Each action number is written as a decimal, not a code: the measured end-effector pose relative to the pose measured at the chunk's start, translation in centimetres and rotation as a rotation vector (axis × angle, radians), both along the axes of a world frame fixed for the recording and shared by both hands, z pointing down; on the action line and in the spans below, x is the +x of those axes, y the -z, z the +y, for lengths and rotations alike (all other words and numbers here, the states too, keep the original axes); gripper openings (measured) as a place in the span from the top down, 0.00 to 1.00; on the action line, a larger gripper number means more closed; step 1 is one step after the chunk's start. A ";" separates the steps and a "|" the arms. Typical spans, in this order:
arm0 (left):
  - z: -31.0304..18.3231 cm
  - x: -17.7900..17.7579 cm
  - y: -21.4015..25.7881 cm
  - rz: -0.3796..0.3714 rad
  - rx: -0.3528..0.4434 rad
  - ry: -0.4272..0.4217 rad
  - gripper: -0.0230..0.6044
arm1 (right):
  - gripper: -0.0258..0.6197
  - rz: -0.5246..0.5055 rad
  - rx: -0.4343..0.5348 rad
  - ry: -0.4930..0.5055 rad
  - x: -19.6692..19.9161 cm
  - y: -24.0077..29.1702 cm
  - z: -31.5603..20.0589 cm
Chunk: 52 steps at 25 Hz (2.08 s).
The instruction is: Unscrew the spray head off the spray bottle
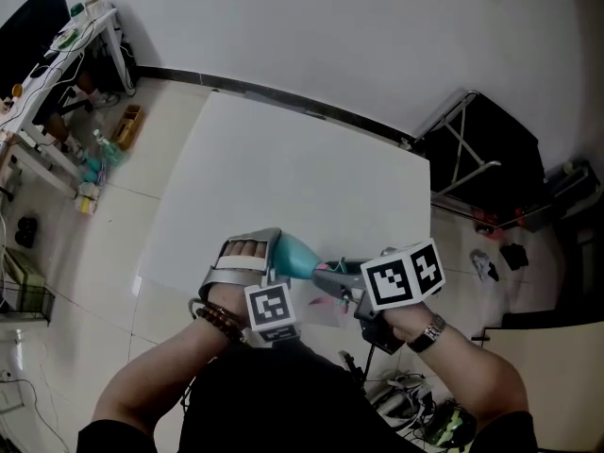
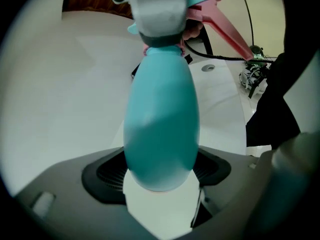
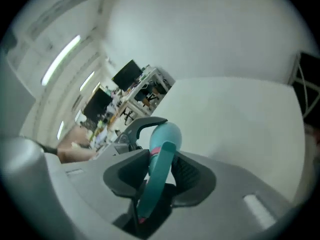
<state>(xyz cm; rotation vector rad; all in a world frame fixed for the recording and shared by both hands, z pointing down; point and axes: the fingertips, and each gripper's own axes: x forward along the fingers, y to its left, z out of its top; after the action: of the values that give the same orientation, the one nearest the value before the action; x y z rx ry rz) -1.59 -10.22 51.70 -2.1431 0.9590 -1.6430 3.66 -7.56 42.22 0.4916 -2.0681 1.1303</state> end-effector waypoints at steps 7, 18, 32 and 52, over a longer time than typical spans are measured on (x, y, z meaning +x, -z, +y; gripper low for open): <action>0.1 0.8 0.2 0.054 -0.012 0.002 0.29 | 0.72 -0.131 -0.049 -0.108 0.0 1.1 -0.3; 1.1 1.9 -0.5 0.276 -0.186 -0.007 0.29 | 0.56 -0.133 0.795 0.341 2.2 13.5 -3.0; 3.3 2.7 -1.0 0.228 -0.320 -0.238 0.29 | 0.56 0.466 1.453 1.472 1.3 4.8 4.3; 3.5 3.8 -1.3 0.178 -0.294 -0.257 0.29 | 0.77 0.410 1.217 1.326 0.6 0.8 4.7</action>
<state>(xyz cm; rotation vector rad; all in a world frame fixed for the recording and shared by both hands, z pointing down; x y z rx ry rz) 2.22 -6.68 53.03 -2.5170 0.4769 -1.5661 4.25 -2.84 41.40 -0.1881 -1.8296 -0.9549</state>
